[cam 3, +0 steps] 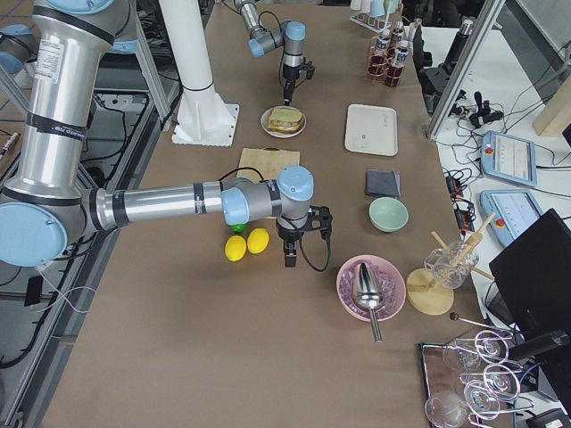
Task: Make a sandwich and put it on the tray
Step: 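Move the left gripper to the plate rim and grasp the plate, then slide the plate with the left gripper onto the cream tray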
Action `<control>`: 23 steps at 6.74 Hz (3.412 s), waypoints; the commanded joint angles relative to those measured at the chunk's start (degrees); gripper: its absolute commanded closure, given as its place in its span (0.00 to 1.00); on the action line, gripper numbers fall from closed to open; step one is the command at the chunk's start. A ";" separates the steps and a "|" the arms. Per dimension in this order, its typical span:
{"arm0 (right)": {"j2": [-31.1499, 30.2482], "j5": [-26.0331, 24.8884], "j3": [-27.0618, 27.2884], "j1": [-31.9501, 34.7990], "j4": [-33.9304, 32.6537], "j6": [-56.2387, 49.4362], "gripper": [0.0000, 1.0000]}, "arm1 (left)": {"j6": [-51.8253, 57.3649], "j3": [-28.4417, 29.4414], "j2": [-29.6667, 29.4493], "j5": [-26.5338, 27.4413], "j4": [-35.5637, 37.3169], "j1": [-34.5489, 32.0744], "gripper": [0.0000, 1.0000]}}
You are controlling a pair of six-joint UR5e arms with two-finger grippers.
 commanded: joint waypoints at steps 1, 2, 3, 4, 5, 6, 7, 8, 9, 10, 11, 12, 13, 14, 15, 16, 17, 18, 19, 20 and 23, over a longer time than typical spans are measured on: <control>-0.03 0.62 -0.02 0.09 0.06 0.00 0.00 | -2.53 2.69 -1.06 -0.06 -4.50 0.36 0.50; -0.12 0.88 -0.02 0.17 -0.03 0.00 0.00 | -2.54 3.31 -1.15 0.02 -4.52 0.36 0.51; -0.12 1.06 -0.02 0.17 -0.03 0.00 0.00 | -2.63 3.32 -1.15 0.02 -4.61 0.36 0.56; -0.12 1.15 0.07 0.26 0.06 0.00 0.00 | -2.63 3.58 -1.15 0.02 -4.70 0.36 0.56; -0.12 1.15 0.07 0.35 -0.03 0.00 0.00 | -3.15 3.49 -1.24 -0.06 -4.79 0.45 0.68; -0.47 1.15 0.07 0.44 0.06 0.00 0.00 | -4.03 3.67 -1.24 0.02 -4.61 0.80 0.73; -0.47 1.50 0.24 0.79 0.06 0.00 0.00 | -4.56 3.50 -1.24 0.72 -4.61 0.98 0.88; -0.47 2.37 0.16 1.05 0.06 0.00 0.00 | -6.30 3.49 -1.24 1.33 -4.70 1.15 1.00; -0.56 2.82 0.24 1.40 0.06 0.00 0.00 | -8.67 3.49 -1.85 1.34 -4.70 1.16 1.00; -1.00 3.17 0.77 1.67 0.06 0.00 0.00 | -9.48 2.80 -2.03 1.34 -4.87 1.16 1.00; -1.09 3.26 0.68 1.58 0.06 0.00 0.00 | -10.01 2.09 -2.12 1.34 -5.05 0.63 1.00; -1.00 3.35 0.68 1.58 -0.03 0.00 0.00 | -10.71 1.91 -2.38 0.73 -7.05 -0.94 1.00; -1.00 3.35 0.77 1.75 -0.03 0.00 0.00 | -10.80 2.09 -2.29 0.73 -8.64 -1.48 1.00; -1.00 3.35 0.68 2.19 -0.03 0.00 0.00 | -10.63 2.17 -2.38 0.55 -9.87 -2.79 1.00; -0.65 3.26 0.60 2.11 -0.03 0.00 0.00 | -10.54 2.44 -2.64 0.38 -10.49 -4.37 1.00; -0.21 3.26 0.51 2.11 -0.03 0.00 0.00 | -10.19 4.70 -4.21 -3.45 -10.50 -8.04 1.00; -0.12 3.26 0.16 1.76 0.06 0.00 0.00 | -8.28 7.94 -6.31 -6.63 -10.50 -11.21 1.00; -0.03 3.35 0.68 1.76 0.23 -0.17 0.00 | -7.13 10.06 -7.81 -7.00 -10.41 -13.85 1.00; 0.58 3.35 0.51 1.58 0.32 -0.26 0.00 | -2.59 14.17 -10.35 -9.01 -10.33 -16.83 1.00; 1.36 3.26 0.07 0.97 0.24 -0.35 0.00 | 1.55 20.83 -13.51 -11.29 -10.41 -20.17 1.00; 1.81 3.26 -0.02 -0.17 0.41 -0.26 0.00 | 5.98 43.66 -27.38 -11.76 -14.77 -23.63 1.00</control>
